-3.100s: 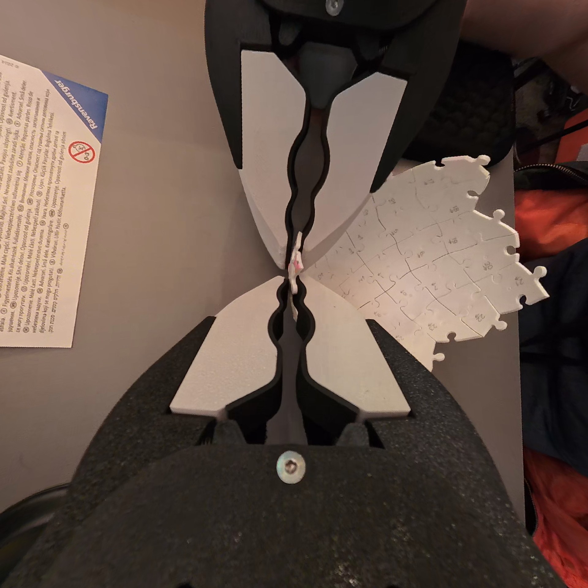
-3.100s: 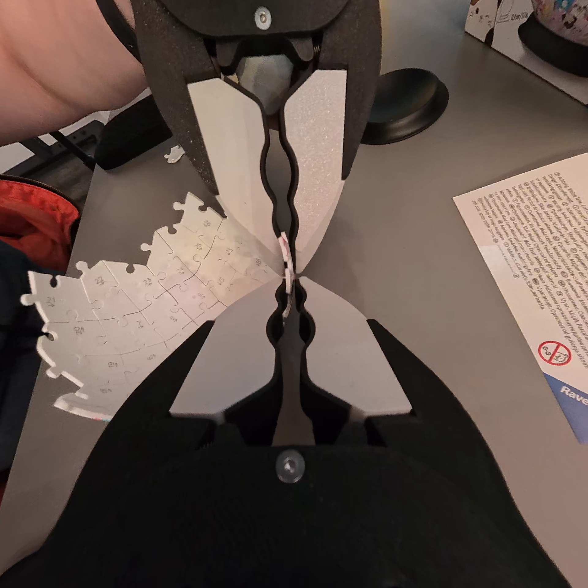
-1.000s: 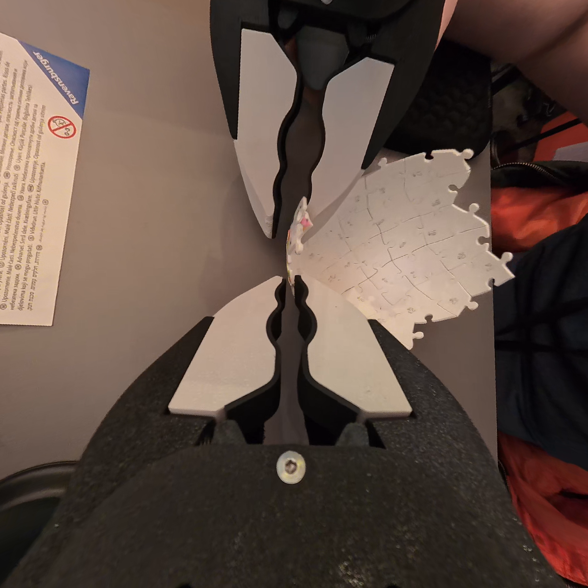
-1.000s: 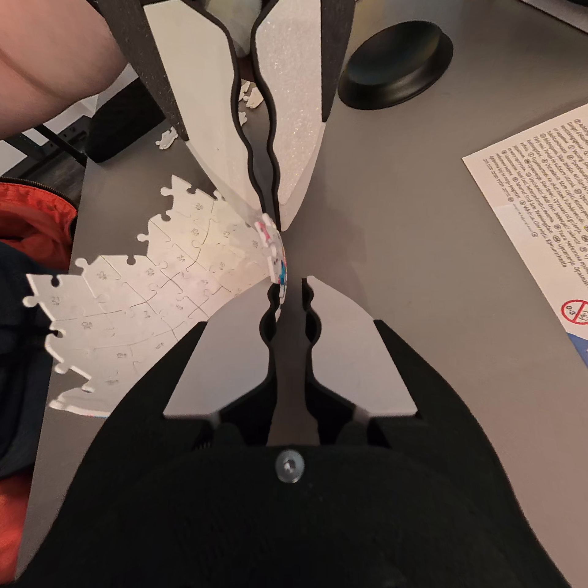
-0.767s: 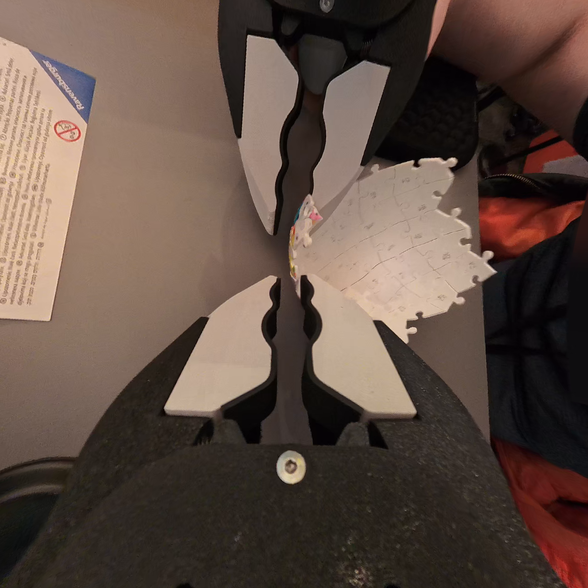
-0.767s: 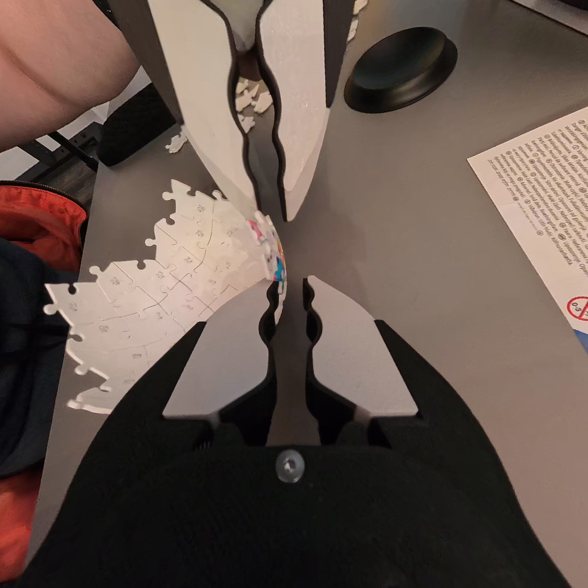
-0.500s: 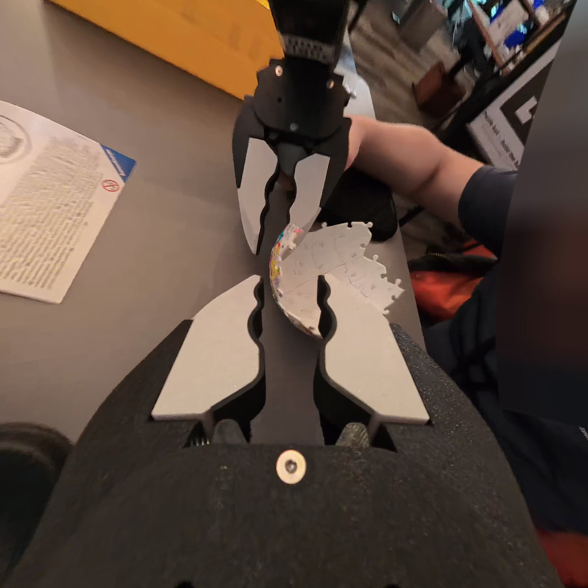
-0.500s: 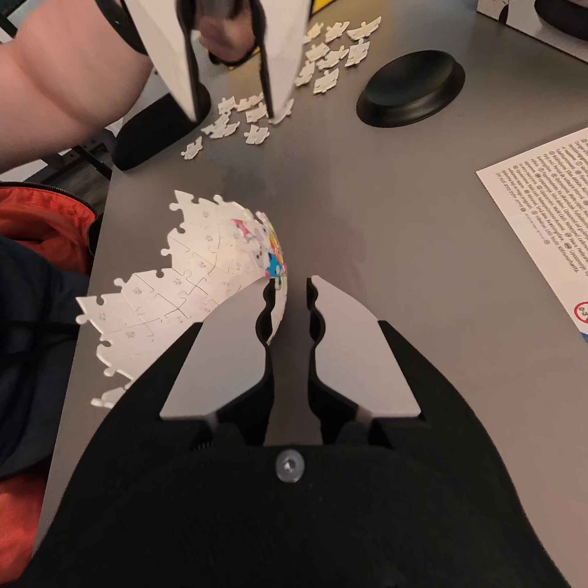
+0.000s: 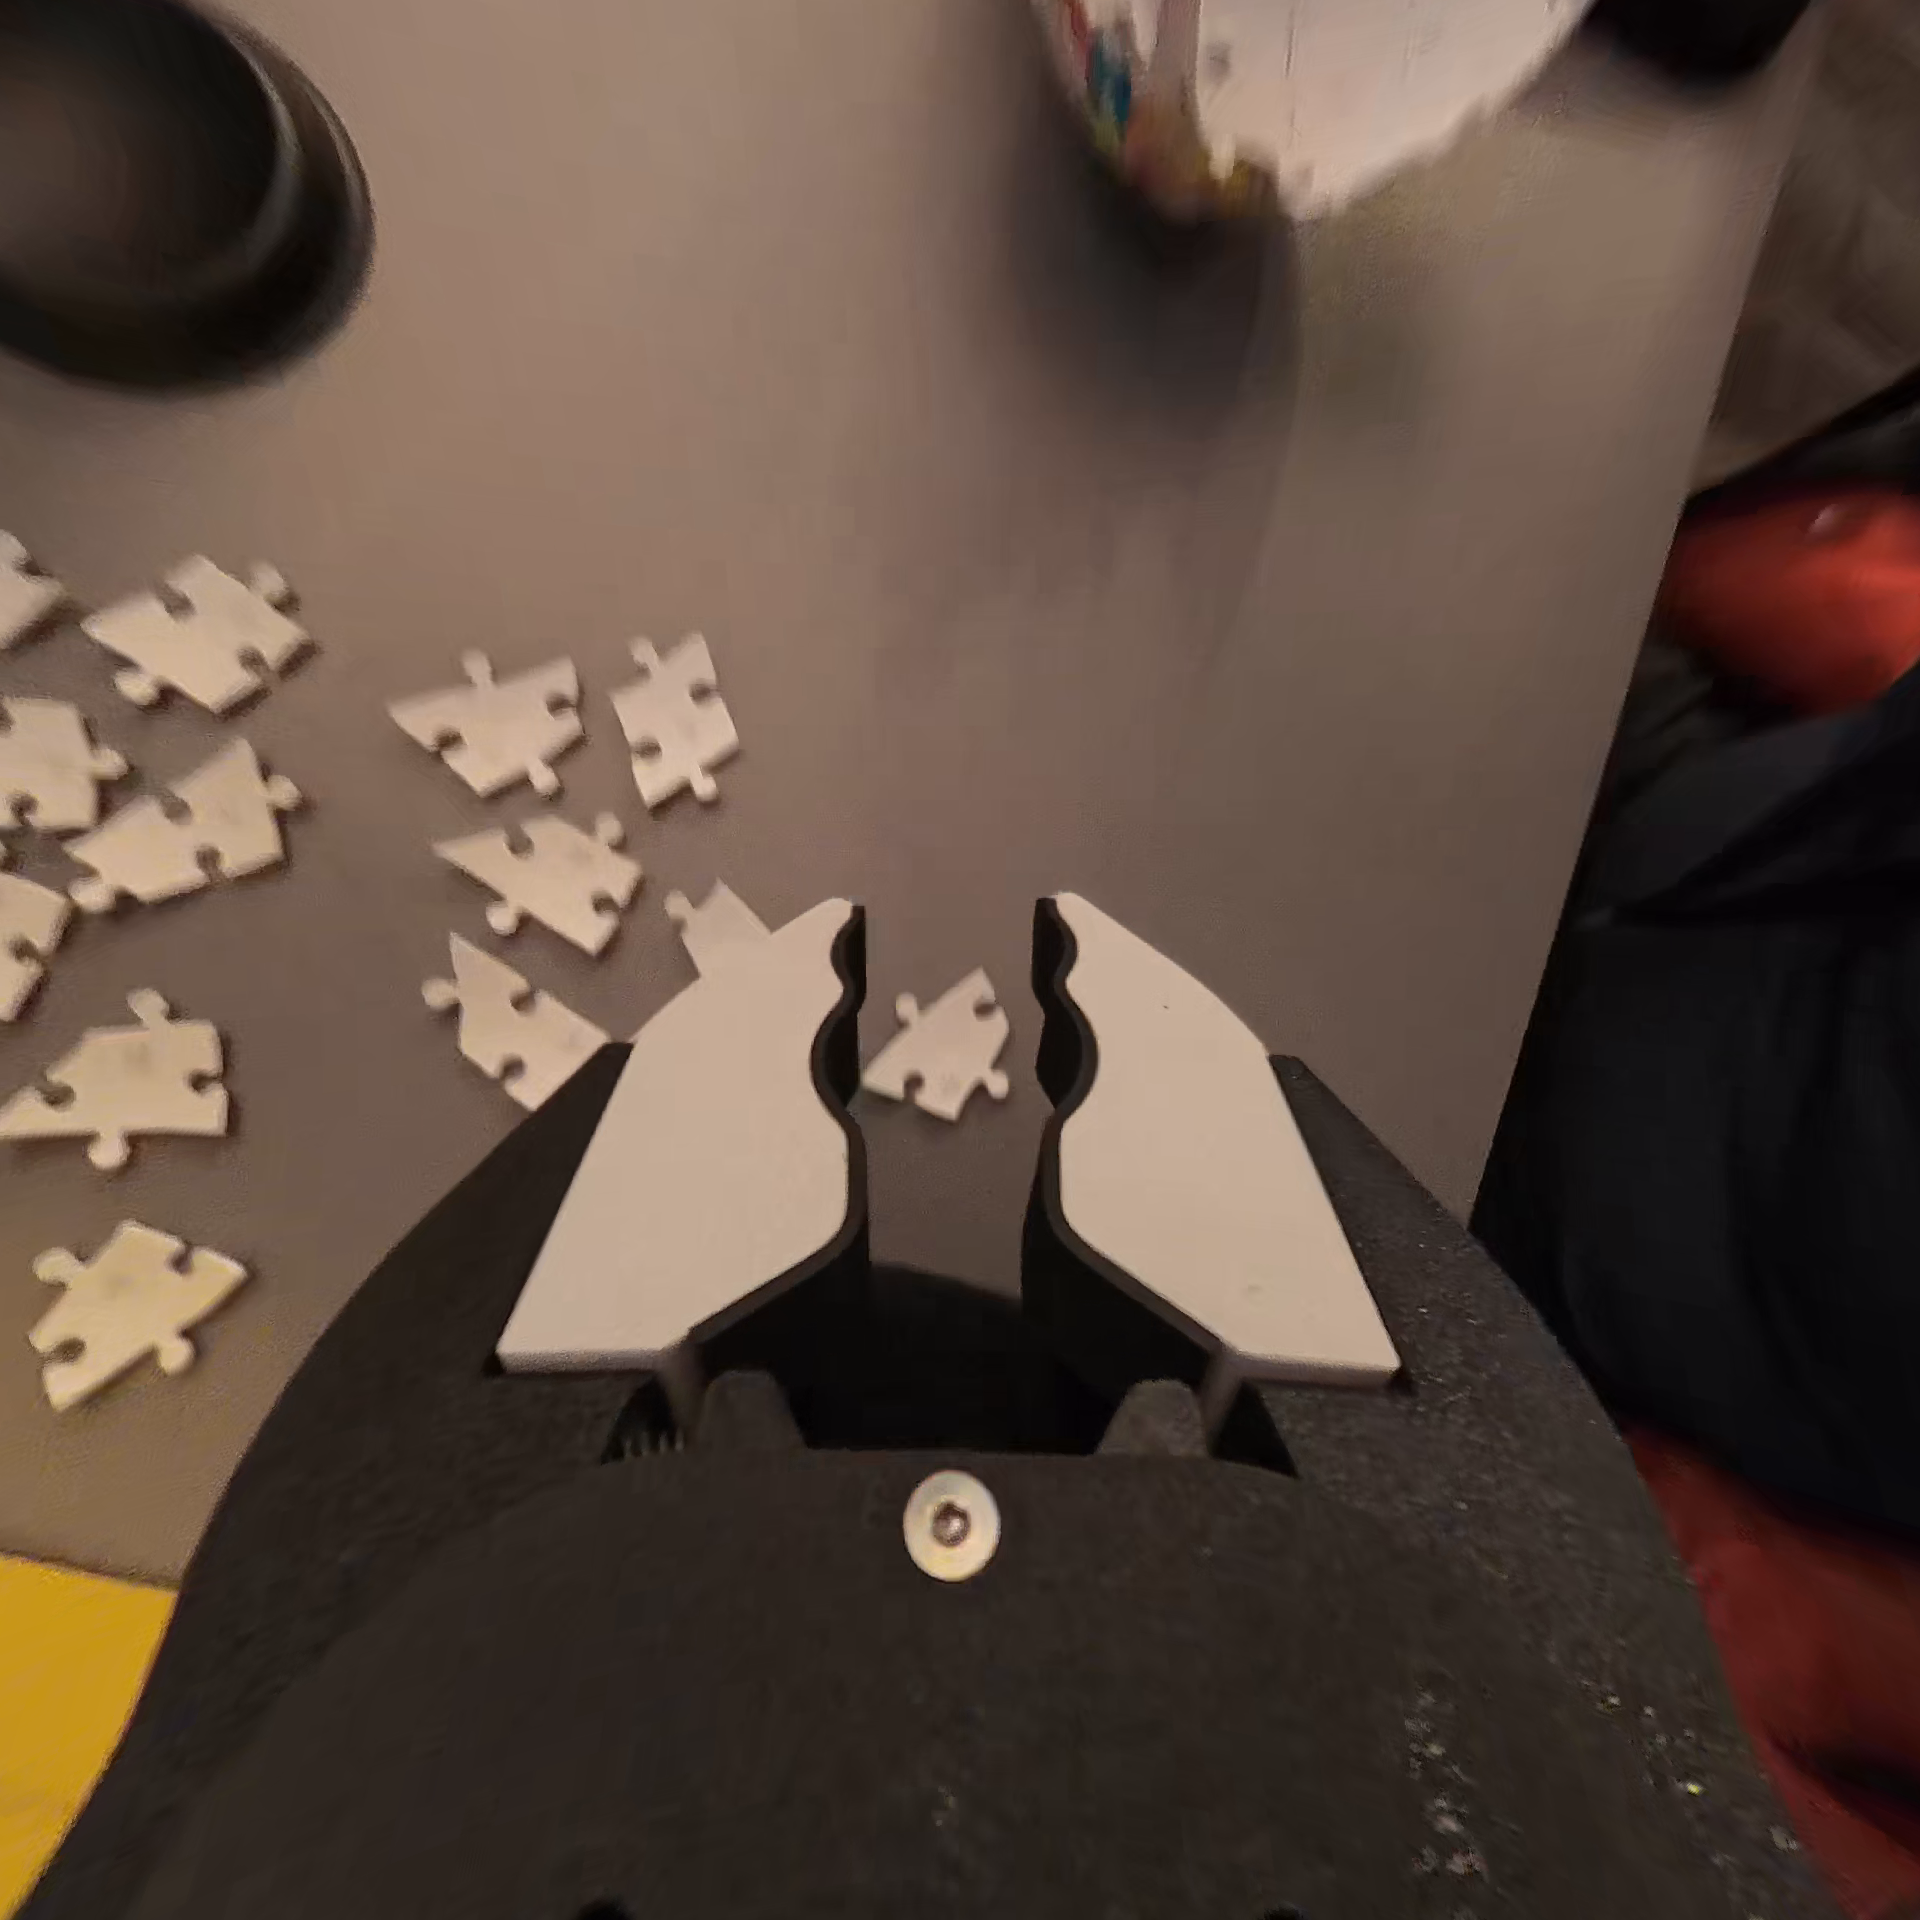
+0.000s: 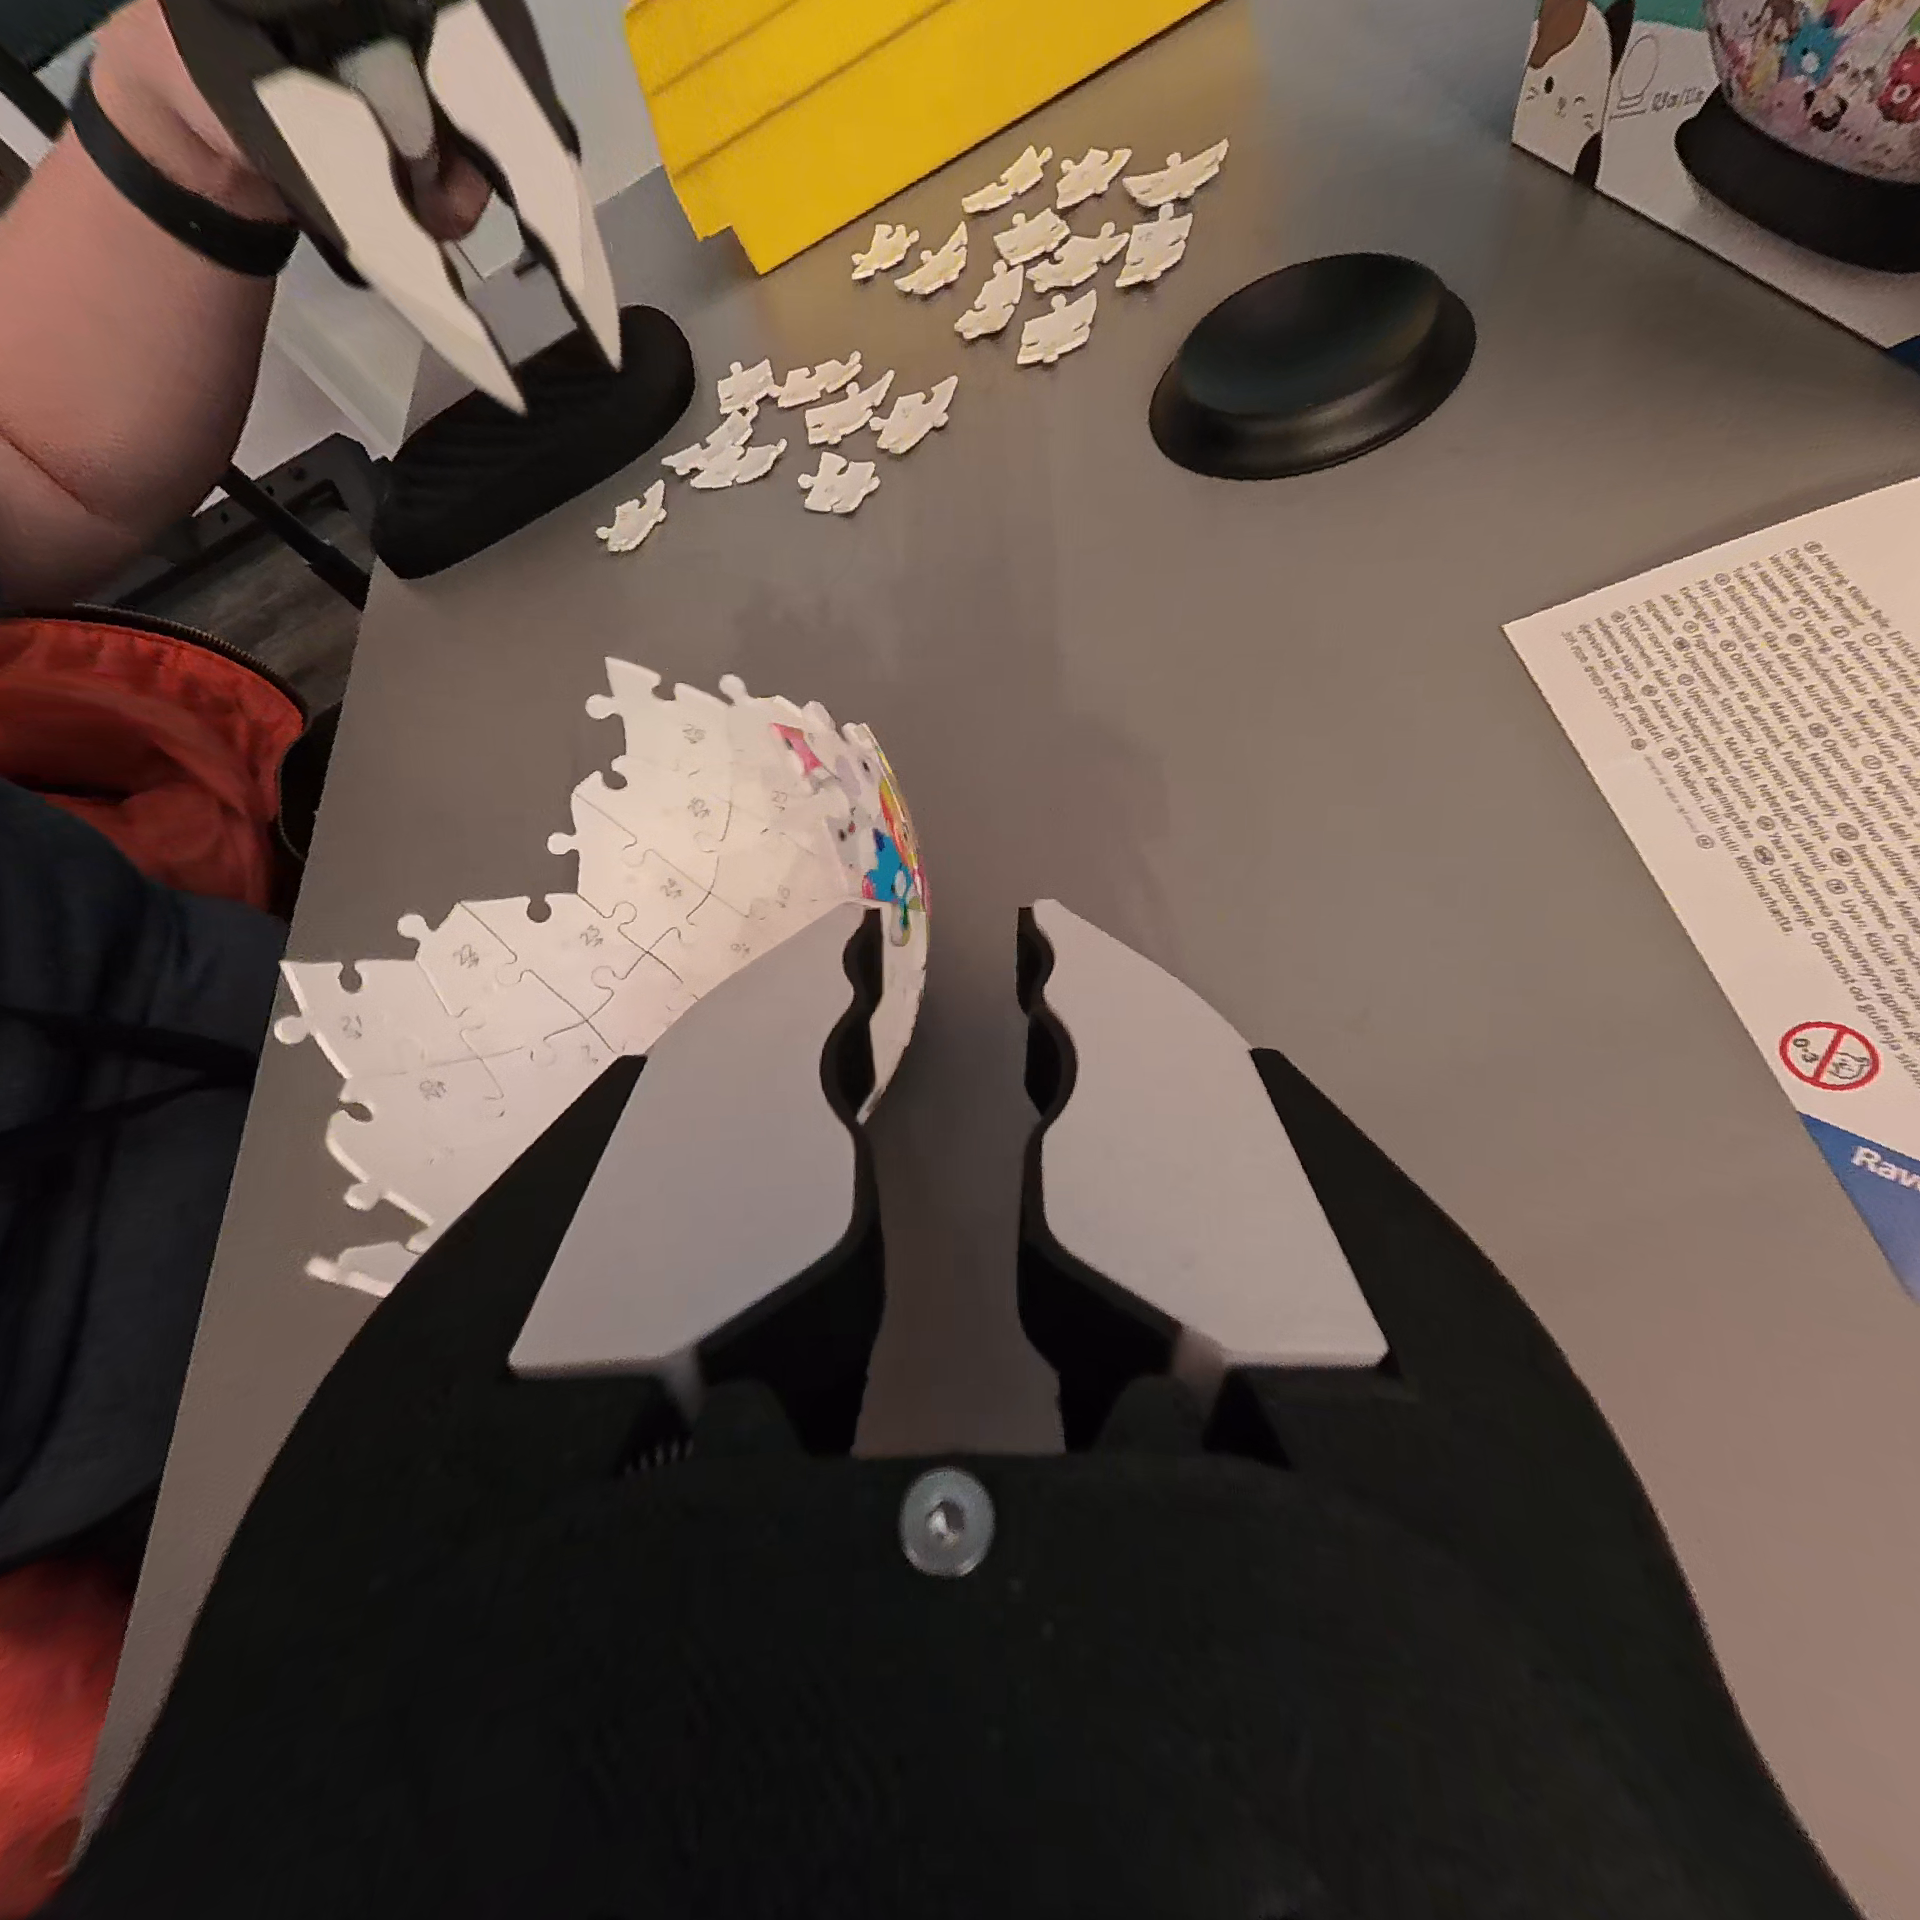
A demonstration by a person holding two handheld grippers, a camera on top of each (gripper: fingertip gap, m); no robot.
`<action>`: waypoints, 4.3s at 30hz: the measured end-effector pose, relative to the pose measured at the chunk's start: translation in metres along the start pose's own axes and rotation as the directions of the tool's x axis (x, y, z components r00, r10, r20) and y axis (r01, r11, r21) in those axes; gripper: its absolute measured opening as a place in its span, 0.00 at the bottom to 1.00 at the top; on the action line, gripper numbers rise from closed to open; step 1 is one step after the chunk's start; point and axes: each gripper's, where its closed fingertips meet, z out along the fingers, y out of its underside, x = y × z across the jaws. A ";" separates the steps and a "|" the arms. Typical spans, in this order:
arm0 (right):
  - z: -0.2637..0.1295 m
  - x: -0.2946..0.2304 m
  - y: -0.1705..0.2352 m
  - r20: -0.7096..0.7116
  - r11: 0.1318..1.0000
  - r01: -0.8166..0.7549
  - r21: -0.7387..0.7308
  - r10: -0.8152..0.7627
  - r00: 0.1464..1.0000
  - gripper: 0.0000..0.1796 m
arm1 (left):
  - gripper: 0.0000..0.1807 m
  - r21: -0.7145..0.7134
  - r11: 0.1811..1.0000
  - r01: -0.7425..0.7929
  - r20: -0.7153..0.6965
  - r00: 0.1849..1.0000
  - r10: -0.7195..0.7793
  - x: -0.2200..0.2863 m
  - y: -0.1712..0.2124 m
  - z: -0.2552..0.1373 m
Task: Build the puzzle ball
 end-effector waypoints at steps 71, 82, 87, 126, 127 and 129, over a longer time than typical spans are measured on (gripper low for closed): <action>-0.048 -0.046 -0.033 -0.004 0.940 0.170 0.296 -0.176 0.984 0.22 | 0.24 -0.066 0.988 -0.143 0.081 0.986 0.148 -0.047 0.031 0.009; -0.047 -0.051 -0.031 0.009 0.941 0.180 0.287 -0.190 0.982 0.22 | 0.27 -0.165 0.976 -0.144 0.096 0.982 0.161 -0.052 0.034 0.038; -0.046 -0.054 -0.031 0.015 0.942 0.192 0.277 -0.204 0.979 0.22 | 0.13 -0.144 0.978 -0.150 0.085 0.983 0.163 -0.048 0.029 0.041; 0.007 -0.119 -0.092 0.020 0.927 0.365 0.087 -0.368 0.930 0.20 | 0.25 -0.105 0.959 -0.262 0.162 0.947 0.276 -0.037 -0.024 0.038; 0.008 -0.118 -0.089 0.039 0.929 0.359 0.090 -0.363 0.931 0.20 | 0.26 -0.099 0.929 -0.356 0.147 0.918 0.367 -0.037 -0.028 0.040; 0.008 -0.118 -0.085 0.071 0.938 0.328 0.113 -0.337 0.939 0.20 | 0.25 -0.090 0.852 -0.516 0.143 0.840 0.524 -0.039 -0.036 0.042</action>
